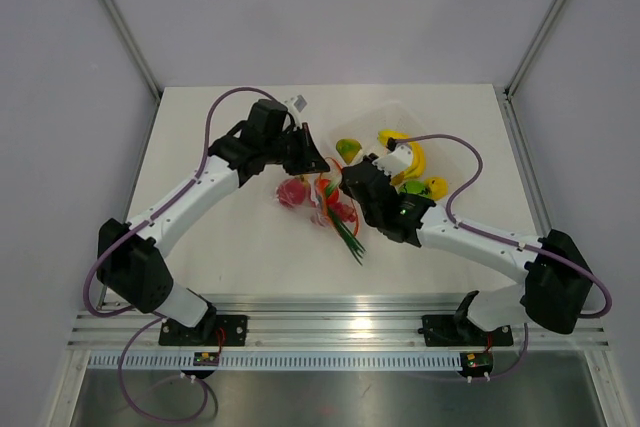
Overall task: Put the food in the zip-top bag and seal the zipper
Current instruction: Place the fake vegetable in the zipper food storage bag.
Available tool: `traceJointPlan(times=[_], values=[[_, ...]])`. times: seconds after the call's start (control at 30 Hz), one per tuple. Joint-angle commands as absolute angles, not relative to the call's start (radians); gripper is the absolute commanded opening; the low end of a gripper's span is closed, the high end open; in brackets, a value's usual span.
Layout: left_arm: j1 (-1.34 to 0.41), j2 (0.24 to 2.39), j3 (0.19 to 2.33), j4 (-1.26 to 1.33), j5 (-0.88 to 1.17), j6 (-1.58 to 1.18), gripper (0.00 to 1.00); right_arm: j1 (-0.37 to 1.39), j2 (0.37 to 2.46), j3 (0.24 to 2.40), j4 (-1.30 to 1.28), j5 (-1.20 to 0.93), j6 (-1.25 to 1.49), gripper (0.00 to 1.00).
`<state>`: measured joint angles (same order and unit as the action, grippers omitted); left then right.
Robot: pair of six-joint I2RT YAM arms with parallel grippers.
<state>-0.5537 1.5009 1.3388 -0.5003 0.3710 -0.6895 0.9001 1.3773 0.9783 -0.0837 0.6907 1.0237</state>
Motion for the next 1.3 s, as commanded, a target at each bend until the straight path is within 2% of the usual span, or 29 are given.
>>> traceJointPlan(times=[0.0,0.37,0.77,0.9,1.1,1.27], values=[[-0.563,1.471,1.330,-0.425,0.405,-0.709,0.00,0.945,1.374,0.962,-0.097,0.877,1.189,0.00],[-0.571,1.422,1.272,-0.411,0.408,-0.732,0.00,0.940,1.447,1.011,-0.150,0.913,1.232,0.00],[-0.600,1.462,1.387,-0.471,0.371,-0.771,0.00,0.782,1.319,1.055,-0.065,0.821,1.025,0.00],[-0.610,1.485,1.411,-0.440,0.373,-0.821,0.00,0.761,1.298,1.081,-0.067,0.812,1.029,0.00],[-0.627,1.529,1.440,-0.434,0.353,-0.847,0.00,0.761,1.305,1.098,-0.182,0.761,1.173,0.00],[-0.634,1.534,1.407,-0.404,0.354,-0.859,0.00,0.761,1.328,1.083,-0.343,0.724,1.420,0.00]])
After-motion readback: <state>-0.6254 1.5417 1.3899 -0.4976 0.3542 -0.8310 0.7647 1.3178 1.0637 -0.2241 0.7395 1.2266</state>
